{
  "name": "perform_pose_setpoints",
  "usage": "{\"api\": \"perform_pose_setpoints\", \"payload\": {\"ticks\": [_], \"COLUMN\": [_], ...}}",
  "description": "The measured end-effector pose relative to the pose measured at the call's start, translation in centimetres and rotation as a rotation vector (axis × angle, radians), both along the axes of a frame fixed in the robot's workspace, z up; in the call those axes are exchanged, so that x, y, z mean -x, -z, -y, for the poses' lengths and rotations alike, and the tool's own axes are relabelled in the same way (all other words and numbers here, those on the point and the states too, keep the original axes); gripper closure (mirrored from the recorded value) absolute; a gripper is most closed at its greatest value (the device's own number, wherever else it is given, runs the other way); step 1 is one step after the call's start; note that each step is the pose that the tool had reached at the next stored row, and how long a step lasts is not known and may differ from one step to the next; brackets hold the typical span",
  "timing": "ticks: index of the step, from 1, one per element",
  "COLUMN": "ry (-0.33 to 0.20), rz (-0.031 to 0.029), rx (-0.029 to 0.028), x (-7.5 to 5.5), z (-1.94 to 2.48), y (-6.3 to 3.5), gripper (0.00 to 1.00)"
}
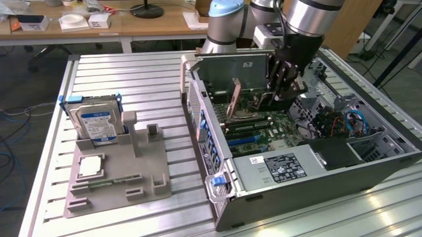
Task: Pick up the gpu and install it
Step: 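Insert the gpu into the slot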
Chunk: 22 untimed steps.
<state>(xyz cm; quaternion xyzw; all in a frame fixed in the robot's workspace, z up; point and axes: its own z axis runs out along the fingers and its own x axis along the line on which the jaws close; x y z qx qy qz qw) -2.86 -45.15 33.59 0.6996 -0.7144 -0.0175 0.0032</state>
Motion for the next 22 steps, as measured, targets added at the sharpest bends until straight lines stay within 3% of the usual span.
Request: {"api": "perform_pose_setpoints", "payload": {"ticks": [8, 12, 22], "ry": [0.0, 0.0, -0.002], "rz": [0.0009, 0.0085, 0.0186], "rx": [0.0001, 0.0004, 0.0081], "x": [0.0, 0.0, 1.3], "z": [-0.03, -0.04, 0.02], "y": [1.45, 2.07, 3.08], "gripper": [0.73, 0.73, 0.73]}}
